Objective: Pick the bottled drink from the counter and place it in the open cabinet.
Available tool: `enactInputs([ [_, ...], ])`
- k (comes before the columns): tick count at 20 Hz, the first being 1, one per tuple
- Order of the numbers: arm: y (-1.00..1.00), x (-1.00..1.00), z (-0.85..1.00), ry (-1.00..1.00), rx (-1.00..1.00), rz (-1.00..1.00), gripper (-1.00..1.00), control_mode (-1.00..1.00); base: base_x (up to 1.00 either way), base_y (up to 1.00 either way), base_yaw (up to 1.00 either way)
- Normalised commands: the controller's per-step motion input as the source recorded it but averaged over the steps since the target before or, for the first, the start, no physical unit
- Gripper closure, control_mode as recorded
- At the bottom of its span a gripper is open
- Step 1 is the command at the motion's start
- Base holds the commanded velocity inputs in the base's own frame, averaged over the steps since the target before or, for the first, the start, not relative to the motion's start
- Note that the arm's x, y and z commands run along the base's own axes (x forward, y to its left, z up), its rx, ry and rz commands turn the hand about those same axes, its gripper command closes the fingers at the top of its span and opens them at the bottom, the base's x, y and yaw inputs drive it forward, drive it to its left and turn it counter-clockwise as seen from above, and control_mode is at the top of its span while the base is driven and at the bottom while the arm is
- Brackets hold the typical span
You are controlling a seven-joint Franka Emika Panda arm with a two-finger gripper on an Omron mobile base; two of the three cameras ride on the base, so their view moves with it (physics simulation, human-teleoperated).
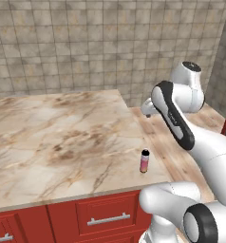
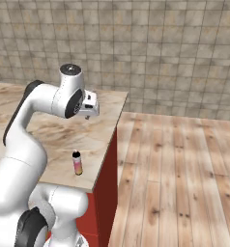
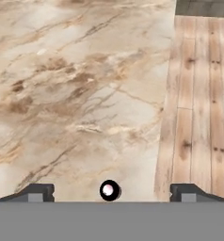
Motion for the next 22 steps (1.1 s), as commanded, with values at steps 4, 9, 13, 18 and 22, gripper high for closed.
enactInputs([
  [4,-0.36,0.00,0.00,0.00,0.01,0.53,-1.00,-1.00,0.00,0.00,0.00],
  [9,-0.35,0.00,0.00,0.00,0.01,0.50,-1.00,-1.00,0.00,0.00,0.00],
  [13,-0.18,0.00,-0.01,-0.08,0.01,0.40,-1.00,-1.00,0.00,0.00,0.00],
  [18,0.00,0.00,-0.25,-0.17,0.02,0.23,-1.00,-1.00,0.00,0.00,0.00],
  [22,0.00,0.00,-0.61,-0.07,0.17,0.01,-1.00,-1.00,0.00,0.00,0.00],
])
